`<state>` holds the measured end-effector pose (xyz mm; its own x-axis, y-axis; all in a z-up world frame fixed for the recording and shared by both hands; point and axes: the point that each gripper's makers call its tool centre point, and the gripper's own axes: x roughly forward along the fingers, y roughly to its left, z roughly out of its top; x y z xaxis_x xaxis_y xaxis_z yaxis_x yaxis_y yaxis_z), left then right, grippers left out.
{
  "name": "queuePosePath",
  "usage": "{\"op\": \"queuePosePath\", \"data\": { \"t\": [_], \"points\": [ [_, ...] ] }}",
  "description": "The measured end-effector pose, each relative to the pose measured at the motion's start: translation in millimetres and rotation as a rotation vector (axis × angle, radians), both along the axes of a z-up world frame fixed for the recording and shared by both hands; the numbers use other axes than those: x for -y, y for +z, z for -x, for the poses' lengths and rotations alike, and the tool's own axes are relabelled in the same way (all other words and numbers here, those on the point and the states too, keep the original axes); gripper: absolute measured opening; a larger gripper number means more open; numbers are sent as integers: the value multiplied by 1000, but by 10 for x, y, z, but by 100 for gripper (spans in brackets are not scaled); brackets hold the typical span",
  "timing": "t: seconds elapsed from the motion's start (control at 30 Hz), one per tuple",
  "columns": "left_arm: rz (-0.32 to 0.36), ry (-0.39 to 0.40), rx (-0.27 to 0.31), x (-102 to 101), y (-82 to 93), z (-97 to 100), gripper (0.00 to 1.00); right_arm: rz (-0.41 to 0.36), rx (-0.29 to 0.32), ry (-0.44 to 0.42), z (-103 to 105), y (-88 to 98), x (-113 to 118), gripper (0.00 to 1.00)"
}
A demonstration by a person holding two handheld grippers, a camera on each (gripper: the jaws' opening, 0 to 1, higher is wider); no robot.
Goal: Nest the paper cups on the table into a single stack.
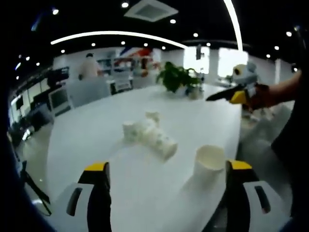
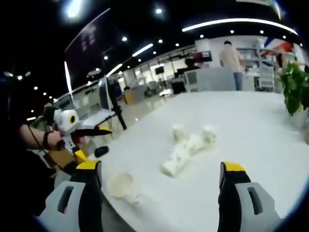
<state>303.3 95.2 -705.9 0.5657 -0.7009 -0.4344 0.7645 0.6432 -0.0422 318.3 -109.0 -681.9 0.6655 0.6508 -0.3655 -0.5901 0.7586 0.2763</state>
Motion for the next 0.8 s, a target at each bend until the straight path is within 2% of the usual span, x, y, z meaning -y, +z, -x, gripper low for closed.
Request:
{"op": "queuePosePath", "data": {
  "t": [0.3, 0.47, 0.57, 0.8],
  "points": [
    [4, 33, -5, -85, -35, -17, 98, -18, -79, -7, -280, -176, -55, 96],
    [2, 31, -24, -77, -109, 36, 99, -83, -177, -74, -524, -327, -89, 91],
    [-26, 29, -31, -83, -170, 56, 99, -120, -234, -126, -700, -442, -129, 87],
    [-25, 57, -46, -146, -244, 70, 99, -133, -352, -160, -891, -742, -332, 86]
  ]
}}
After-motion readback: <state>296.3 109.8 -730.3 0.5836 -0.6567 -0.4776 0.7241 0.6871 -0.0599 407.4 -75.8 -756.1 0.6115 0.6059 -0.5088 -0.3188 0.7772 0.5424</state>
